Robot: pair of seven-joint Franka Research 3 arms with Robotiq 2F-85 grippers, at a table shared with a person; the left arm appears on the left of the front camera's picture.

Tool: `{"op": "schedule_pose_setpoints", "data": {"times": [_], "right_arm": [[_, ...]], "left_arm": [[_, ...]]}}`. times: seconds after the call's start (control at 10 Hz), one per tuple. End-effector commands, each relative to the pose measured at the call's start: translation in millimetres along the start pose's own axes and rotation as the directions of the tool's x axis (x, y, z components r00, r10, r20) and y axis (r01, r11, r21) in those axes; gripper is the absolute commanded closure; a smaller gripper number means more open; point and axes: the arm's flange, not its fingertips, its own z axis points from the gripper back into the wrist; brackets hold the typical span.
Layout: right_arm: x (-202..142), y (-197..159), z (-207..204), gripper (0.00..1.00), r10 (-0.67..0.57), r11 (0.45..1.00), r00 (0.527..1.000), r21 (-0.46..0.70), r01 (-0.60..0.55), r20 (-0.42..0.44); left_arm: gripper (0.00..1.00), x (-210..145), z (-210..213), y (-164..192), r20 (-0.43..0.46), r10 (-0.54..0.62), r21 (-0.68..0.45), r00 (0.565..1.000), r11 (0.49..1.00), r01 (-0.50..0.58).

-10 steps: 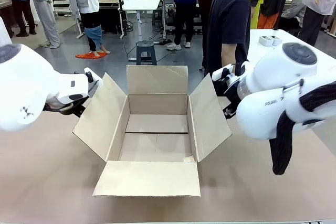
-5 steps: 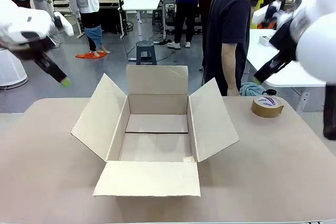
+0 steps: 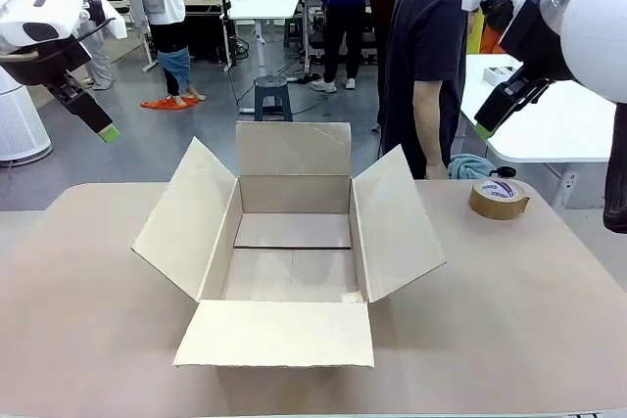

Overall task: Wrap the clocks to prevent damage.
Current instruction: Open the side flaps of the Package Box.

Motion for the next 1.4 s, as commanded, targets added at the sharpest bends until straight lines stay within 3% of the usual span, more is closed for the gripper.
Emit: {"op": "schedule_pose_setpoints", "data": {"times": [0.0, 0.2, 0.3, 0.4, 0.6, 0.8, 1.0, 1.1, 1.3], "right_arm": [[-5.7, -1.7, -4.6, 0.00, 0.001, 1.000, 1.000, 0.008, -0.001, 0.030], [-1.5, -3.3, -0.1, 0.00, -0.007, 1.000, 1.000, 0.003, 0.007, 0.006], [-10.8, -24.9, -0.2, 0.00, 0.033, 0.984, 0.977, 0.167, -0.069, 0.212], [-18.3, -45.9, 2.6, 0.00, -0.023, 0.952, 0.929, 0.292, -0.093, 0.369], [-40.7, -94.2, 12.4, 0.00, -0.132, 0.899, 0.799, 0.411, -0.153, 0.587], [-60.1, -108.8, 11.6, 0.00, -0.130, 0.909, 0.755, 0.382, -0.169, 0.643], [-80.8, -116.9, 0.6, 0.00, -0.152, 0.900, 0.765, 0.407, -0.155, 0.626], [-89.6, -120.8, -6.1, 0.00, -0.173, 0.891, 0.792, 0.437, -0.128, 0.585], [-101.8, -122.4, -9.7, 0.00, -0.150, 0.896, 0.837, 0.430, -0.111, 0.527]], "left_arm": [[0.00, -0.5, -3.5, 2.0, 0.019, 0.002, -0.012, 1.000, 1.000, -0.002], [0.00, -0.4, -1.3, 0.5, -0.002, 0.002, -0.002, 1.000, 1.000, -0.002], [0.00, -5.9, 0.8, 21.9, 0.107, 0.011, -0.123, 0.994, 0.992, 0.002], [0.00, -9.5, 3.7, 40.4, 0.208, 0.012, -0.237, 0.978, 0.971, 0.039], [0.00, -20.2, 9.9, 75.2, 0.437, -0.016, -0.383, 0.899, 0.901, 0.202], [0.00, -37.1, 10.1, 90.5, 0.575, -0.019, -0.402, 0.818, 0.864, 0.303], [0.00, -62.2, 10.4, 102.2, 0.677, -0.003, -0.366, 0.736, 0.866, 0.341], [0.00, -75.5, 10.0, 112.5, 0.689, 0.018, -0.372, 0.724, 0.866, 0.333], [0.00, -96.1, 8.5, 125.1, 0.670, 0.040, -0.388, 0.742, 0.870, 0.303]]}}
